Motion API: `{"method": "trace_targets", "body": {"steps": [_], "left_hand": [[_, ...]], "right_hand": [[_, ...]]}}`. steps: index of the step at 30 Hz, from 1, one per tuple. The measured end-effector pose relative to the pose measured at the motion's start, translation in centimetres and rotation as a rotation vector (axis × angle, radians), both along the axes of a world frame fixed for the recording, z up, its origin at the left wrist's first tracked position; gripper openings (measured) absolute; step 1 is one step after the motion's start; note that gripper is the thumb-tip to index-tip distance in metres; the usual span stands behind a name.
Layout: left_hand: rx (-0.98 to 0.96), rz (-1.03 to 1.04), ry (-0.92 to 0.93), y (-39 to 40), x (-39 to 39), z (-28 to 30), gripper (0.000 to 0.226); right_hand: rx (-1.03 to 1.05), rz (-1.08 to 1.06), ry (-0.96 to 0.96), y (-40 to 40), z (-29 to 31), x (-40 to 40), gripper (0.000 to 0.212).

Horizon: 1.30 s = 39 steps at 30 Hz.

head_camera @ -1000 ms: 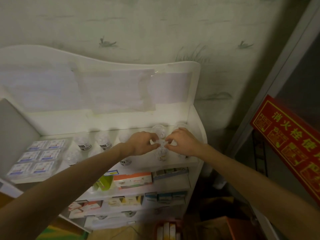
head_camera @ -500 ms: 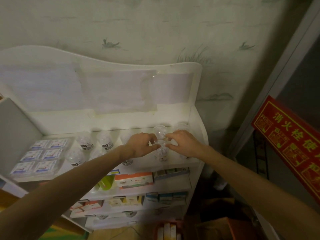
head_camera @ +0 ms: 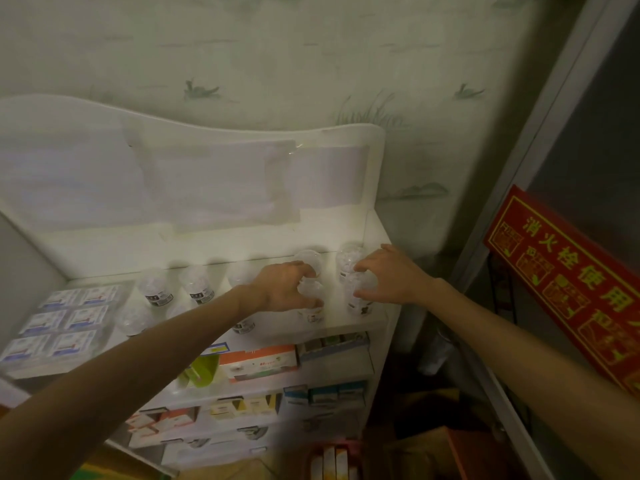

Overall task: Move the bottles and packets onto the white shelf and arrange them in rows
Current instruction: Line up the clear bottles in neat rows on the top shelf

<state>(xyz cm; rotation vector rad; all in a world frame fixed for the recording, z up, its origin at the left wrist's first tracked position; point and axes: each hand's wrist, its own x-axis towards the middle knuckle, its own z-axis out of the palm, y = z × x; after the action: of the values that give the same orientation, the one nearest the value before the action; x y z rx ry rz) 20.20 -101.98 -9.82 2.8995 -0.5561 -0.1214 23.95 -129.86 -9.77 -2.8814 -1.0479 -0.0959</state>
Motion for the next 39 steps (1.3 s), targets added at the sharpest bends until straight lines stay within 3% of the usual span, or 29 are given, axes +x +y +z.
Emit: {"method": "trace_targets", "body": {"steps": [3, 6, 39], "left_hand": [[0.036, -0.002, 0.001, -0.2, 0.1, -0.2, 0.073], [0.035, 0.015, 0.006, -0.3, 0.3, -0.4, 0.069], [0.003, 0.013, 0.002, -0.5, -0.1, -0.7, 0.067]], "right_hand": [[-0.061, -0.013, 0.000, 0.2, -0.5, 0.0, 0.077], [-0.081, -0.018, 0.012, 0.3, -0.9, 0.1, 0.072], [0.073, -0.024, 0.042, 0.0, -1.3, -0.7, 0.065]]}}
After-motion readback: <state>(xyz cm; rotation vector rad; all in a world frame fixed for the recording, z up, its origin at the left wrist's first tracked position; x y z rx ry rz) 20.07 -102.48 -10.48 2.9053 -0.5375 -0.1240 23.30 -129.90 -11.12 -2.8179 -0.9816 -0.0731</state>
